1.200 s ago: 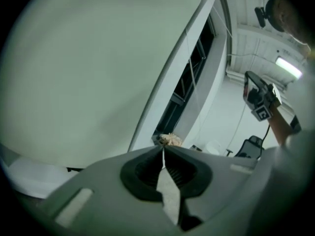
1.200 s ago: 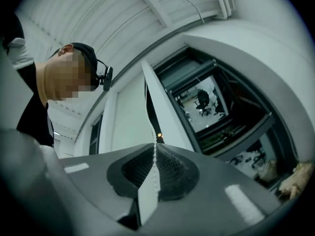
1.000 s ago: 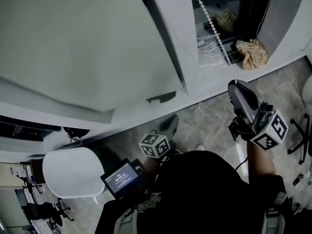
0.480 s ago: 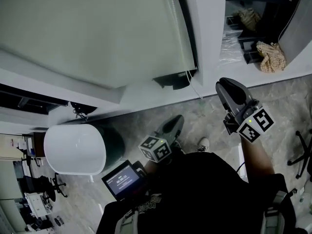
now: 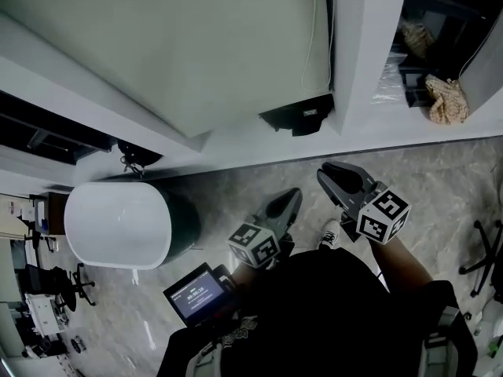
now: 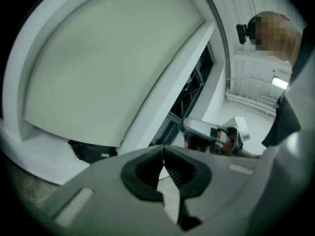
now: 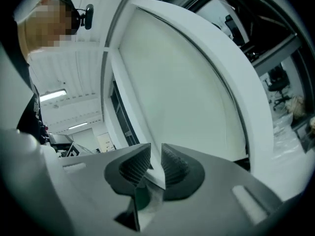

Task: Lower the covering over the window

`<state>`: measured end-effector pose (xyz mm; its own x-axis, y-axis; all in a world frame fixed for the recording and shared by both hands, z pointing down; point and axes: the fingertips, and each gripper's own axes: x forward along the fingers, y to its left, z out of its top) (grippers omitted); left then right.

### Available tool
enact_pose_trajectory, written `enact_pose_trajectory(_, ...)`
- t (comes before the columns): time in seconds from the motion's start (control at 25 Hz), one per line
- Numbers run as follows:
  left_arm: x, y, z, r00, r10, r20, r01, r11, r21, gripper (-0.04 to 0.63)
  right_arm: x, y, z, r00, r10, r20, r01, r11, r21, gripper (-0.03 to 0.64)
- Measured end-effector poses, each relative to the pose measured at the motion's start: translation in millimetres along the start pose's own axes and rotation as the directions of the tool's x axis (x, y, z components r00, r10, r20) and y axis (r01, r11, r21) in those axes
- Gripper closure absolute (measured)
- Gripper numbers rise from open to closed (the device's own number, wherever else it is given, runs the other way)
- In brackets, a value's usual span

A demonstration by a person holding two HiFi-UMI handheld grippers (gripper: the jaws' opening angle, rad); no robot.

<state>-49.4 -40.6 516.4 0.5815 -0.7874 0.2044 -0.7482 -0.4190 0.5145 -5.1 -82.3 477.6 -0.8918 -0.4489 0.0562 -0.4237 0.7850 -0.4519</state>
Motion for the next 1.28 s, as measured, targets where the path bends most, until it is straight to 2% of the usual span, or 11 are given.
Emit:
enact_pose_trajectory(0.16, -61.2, 22.3, -3.9, 0.998, 0.042, 0.041, -0.042, 0.999, -0.005, 0.592, 16.1, 47.0, -49.4, 0.999, 0.02, -0.049, -0.015, 0.996, 0.091, 0.553)
enact_pose_trajectory(0.32, -129.0, 46.6, -16.5, 0.995, 0.08, 0.053, -0.081, 0.996, 0.021, 0.592, 34.1, 104.2, -86.2, 0.999, 0.028, -0.046, -0.02, 0.985, 0.174, 0.534)
enact_pose_trajectory(0.44, -172.7, 57.1, -28.7, 0.995, 0.088, 0.051, -0.088, 0.996, -0.001, 0.592, 43.8, 147.8, -113.1, 0.998, 0.032, -0.057, -0.022, 0.986, 0.167, 0.534)
enact_pose_trajectory(0.6, -213.2, 60.1, -56.4, 0.998, 0.051, 0.024, -0.049, 0.997, -0.062, 0.592, 43.7, 193.3, -150.6, 0.996, 0.003, -0.091, 0.012, 0.986, 0.164, 0.534)
enact_pose_trajectory(0.72, -229.7, 52.5, -74.8, 1.0, 0.004, -0.001, -0.004, 0.995, -0.097, 0.592, 30.0, 213.6, -167.8, 0.993, -0.043, -0.106, 0.06, 0.985, 0.16, 0.534)
enact_pose_trajectory(0.88, -238.2, 36.7, -86.7, 0.999, -0.051, -0.004, 0.05, 0.994, -0.1, 0.592, 10.8, 226.0, -175.4, 0.99, -0.097, -0.105, 0.112, 0.983, 0.145, 0.534)
enact_pose_trajectory(1.16, -247.0, 25.4, -91.9, 0.998, -0.043, 0.037, 0.047, 0.99, -0.131, 0.592, -2.2, 243.6, -168.9, 0.989, -0.087, -0.116, 0.094, 0.994, 0.056, 0.534)
enact_pose_trajectory(1.28, -237.0, 8.6, -95.0, 0.998, -0.062, 0.021, 0.064, 0.99, -0.124, 0.592, -14.4, 241.1, -159.7, 0.991, -0.094, -0.096, 0.1, 0.993, 0.067, 0.534)
